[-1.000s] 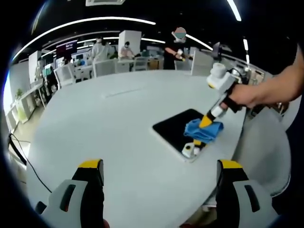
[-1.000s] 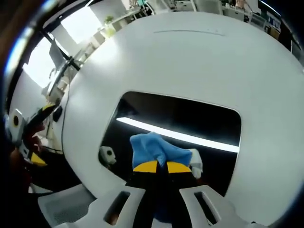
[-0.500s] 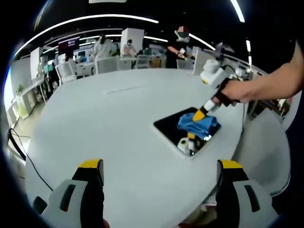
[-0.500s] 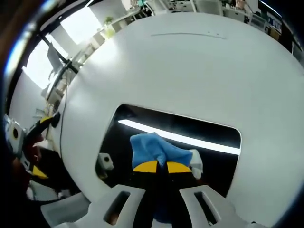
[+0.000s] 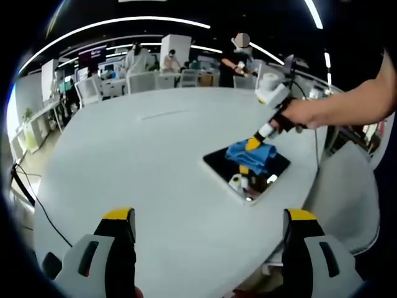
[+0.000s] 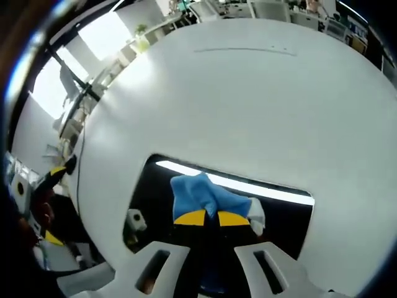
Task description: Wipe the mirror surface with the cleaning cloth until all visible marks leave the cleaned area.
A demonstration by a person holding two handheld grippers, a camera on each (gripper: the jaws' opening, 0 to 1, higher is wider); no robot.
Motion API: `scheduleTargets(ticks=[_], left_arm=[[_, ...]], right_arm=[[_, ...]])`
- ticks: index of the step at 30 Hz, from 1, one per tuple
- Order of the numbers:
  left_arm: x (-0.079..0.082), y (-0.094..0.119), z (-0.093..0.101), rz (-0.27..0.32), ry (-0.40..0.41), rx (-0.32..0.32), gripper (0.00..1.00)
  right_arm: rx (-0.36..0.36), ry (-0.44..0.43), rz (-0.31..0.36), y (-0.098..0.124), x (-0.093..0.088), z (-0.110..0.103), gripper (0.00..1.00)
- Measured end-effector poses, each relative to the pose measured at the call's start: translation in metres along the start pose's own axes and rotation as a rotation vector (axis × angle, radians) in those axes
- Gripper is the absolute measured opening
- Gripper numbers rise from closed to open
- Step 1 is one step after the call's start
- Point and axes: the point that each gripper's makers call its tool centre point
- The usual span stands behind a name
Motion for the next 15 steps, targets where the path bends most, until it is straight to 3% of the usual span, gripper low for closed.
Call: scheduleTargets(ticks=[15], left_arm=[[-0.002, 0.009, -0.006, -0.005, 0.013, 0.023, 0.99]], right_arm=[[-0.018, 0.03, 0.014, -0.013, 0.028, 0.007, 0.0]])
Point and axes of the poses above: the point that each gripper's makers call its tool centre point, and the gripper's own axes: y roughly backward along the fingers, z roughly to its right, x roughly out of its top, and after that the axes turned 15 degrees about -x, right-handed
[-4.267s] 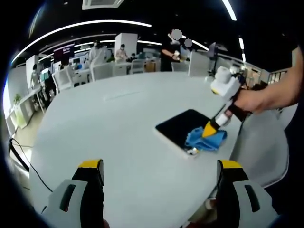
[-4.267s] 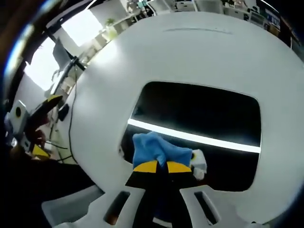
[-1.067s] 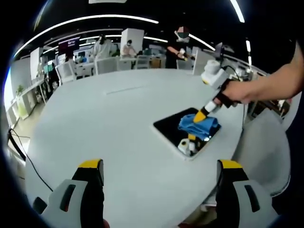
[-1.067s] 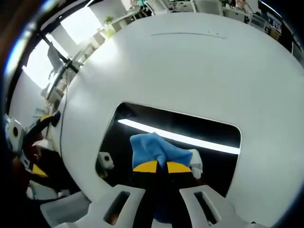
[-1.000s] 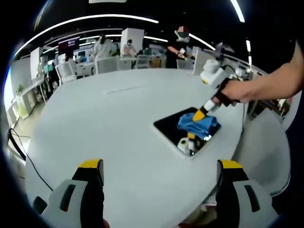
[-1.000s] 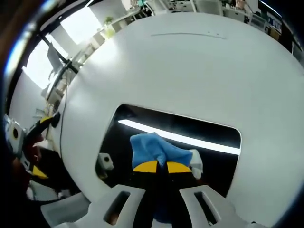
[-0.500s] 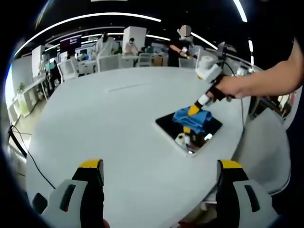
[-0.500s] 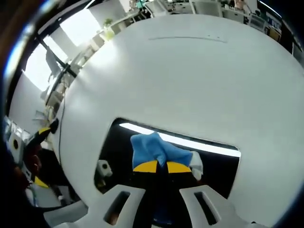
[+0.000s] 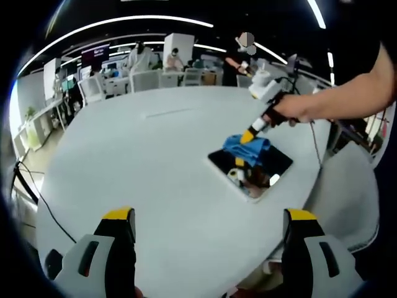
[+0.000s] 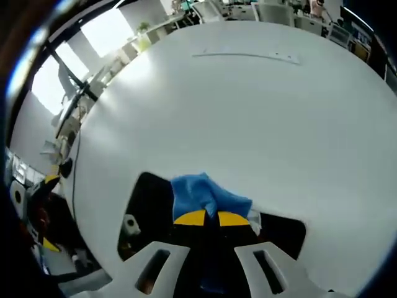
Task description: Wipe the mirror surface with the cleaning cloth until all visible marks leave the cleaned area.
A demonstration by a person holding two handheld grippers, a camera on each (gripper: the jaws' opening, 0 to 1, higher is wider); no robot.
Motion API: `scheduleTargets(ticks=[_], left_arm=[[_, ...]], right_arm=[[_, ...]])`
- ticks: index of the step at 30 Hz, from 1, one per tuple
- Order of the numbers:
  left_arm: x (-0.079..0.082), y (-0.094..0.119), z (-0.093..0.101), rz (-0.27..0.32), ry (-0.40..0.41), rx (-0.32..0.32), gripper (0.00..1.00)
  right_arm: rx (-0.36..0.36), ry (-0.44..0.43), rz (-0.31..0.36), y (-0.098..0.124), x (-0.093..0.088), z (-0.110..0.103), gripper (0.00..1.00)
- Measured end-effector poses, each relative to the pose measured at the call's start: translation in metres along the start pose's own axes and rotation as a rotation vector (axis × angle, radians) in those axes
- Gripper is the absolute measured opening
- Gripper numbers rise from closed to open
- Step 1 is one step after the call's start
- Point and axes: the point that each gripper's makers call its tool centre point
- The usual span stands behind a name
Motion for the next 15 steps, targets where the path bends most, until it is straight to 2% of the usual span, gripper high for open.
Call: scheduleTargets(ticks=[11, 15], left_arm=[[-0.0036, -0.0037, -0.0005, -0.002, 0.01, 0.004, 0.99], [-0.0004, -0.0046, -0.0006, -0.001, 0.007, 0.004, 0.99]], right_arm=[[0.014, 0.005, 0.003, -0.0021, 0.0018, 0.0018, 0.0], [0.018, 0.012, 0.009, -0.0029, 0.002, 0.0022, 0.0]])
Point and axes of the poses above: the point that each gripper's makers call its tool centre point, and the gripper's own axes: y roughly backward along the fingers, z roughly to its right, x roughly out of its top, and after that the axes turned 15 degrees about -x, right-handed
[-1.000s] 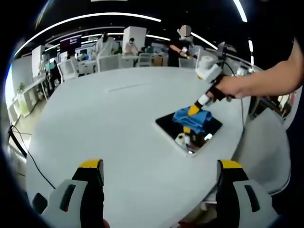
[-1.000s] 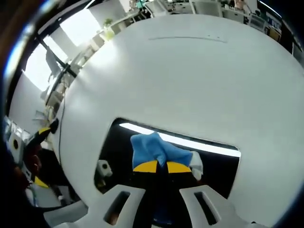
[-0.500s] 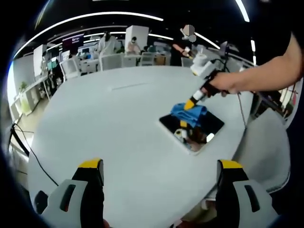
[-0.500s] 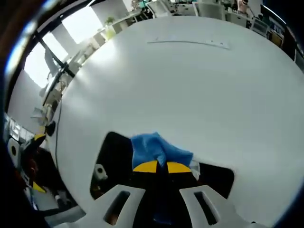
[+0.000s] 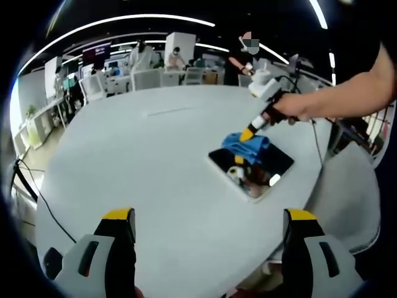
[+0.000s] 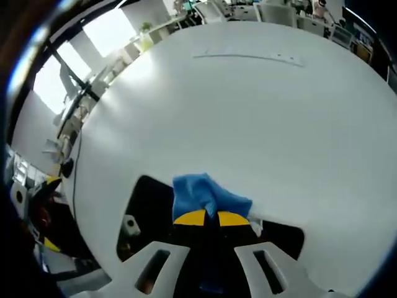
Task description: Wipe the mirror surface with the cleaning cloth until all visible marks leave the cleaned area.
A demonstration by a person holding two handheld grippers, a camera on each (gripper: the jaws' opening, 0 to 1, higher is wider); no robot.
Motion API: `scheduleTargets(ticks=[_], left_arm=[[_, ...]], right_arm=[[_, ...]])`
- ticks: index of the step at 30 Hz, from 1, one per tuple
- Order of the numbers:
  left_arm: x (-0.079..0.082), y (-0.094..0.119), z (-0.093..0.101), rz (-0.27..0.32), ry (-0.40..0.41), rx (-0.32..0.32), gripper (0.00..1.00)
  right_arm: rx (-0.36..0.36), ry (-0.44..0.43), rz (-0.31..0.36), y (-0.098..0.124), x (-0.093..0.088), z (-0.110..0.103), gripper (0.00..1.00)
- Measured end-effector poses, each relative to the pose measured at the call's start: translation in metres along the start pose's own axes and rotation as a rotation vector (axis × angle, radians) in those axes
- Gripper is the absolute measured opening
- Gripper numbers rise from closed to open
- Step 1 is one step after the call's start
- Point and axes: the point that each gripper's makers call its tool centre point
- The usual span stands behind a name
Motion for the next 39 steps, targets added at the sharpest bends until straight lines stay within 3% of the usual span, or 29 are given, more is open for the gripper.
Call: scheduleTargets(ticks=[26, 30, 32, 35, 39], left_arm=[[0.008, 0.0, 0.008, 0.017, -0.02, 0.011, 0.99], [0.012, 0.0, 0.01, 0.033, -0.015, 0.009, 0.99], [0.017, 0.001, 0.014, 0.079, 0.021, -0.014, 1.0], [0.014, 0.001, 0.013, 0.051, -0.004, 0.006, 1.0], [0.015, 0.001, 0.015, 0.062, 0.003, 0.002, 1.0]], right_arm=[[-0.049, -0.016, -0.013, 0.008, -0.015, 0.043, 0.0], [-0.052, -0.022, -0.011, 0.008, -0.016, 0.047, 0.0], [-0.057, -0.022, -0.013, 0.009, -0.017, 0.048, 0.0], [-0.059, -0.021, -0.014, 0.01, -0.019, 0.048, 0.0], [-0.054, -0.029, -0.015, 0.012, -0.024, 0.046, 0.0]])
Point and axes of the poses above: the point that each gripper's makers call its tool centre point, and the gripper's own axes: y roughly backward along the fingers, z roughly to its right, x roughly out of its top, and after that the axes turned 15 degrees about -x, right-handed
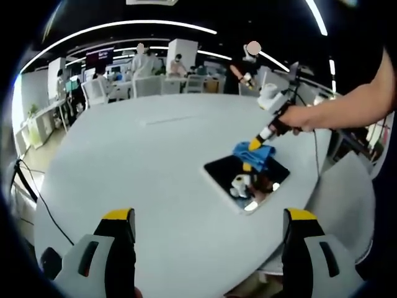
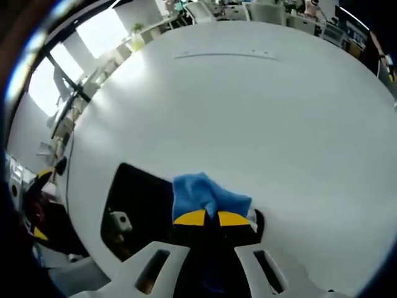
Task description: Wipe the mirror surface with the cleaning cloth until all visible marks leave the cleaned area.
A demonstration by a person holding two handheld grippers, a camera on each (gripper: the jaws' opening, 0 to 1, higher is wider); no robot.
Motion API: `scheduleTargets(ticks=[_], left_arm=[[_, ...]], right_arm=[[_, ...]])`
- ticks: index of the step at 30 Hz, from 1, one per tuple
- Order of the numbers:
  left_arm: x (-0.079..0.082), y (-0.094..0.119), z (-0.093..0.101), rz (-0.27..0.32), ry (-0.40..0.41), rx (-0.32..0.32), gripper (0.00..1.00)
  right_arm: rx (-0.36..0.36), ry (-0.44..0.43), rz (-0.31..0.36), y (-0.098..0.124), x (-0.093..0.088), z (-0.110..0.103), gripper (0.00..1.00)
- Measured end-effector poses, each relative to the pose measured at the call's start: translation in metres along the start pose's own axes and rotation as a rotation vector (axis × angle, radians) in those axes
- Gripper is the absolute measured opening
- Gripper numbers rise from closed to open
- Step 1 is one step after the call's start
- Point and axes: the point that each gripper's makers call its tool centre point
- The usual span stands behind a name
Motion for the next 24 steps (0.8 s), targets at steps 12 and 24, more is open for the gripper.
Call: scheduleTargets(ticks=[12, 24], left_arm=[[0.007, -0.002, 0.003, 0.015, -0.014, 0.003, 1.0], [0.009, -0.003, 0.006, 0.022, -0.029, 0.005, 1.0]], right_arm=[[0.015, -0.013, -0.003, 0.01, -0.025, -0.008, 0.0], [0.028, -0.013, -0.004, 0.024, -0.052, -0.021, 0.0]])
Point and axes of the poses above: the point that each gripper's makers call its tool centre point, and the gripper's own axes: y roughly backward along the fingers, z roughly to its right, x roughly out of its top, and after that the axes turned 15 degrees about -x, right-handed
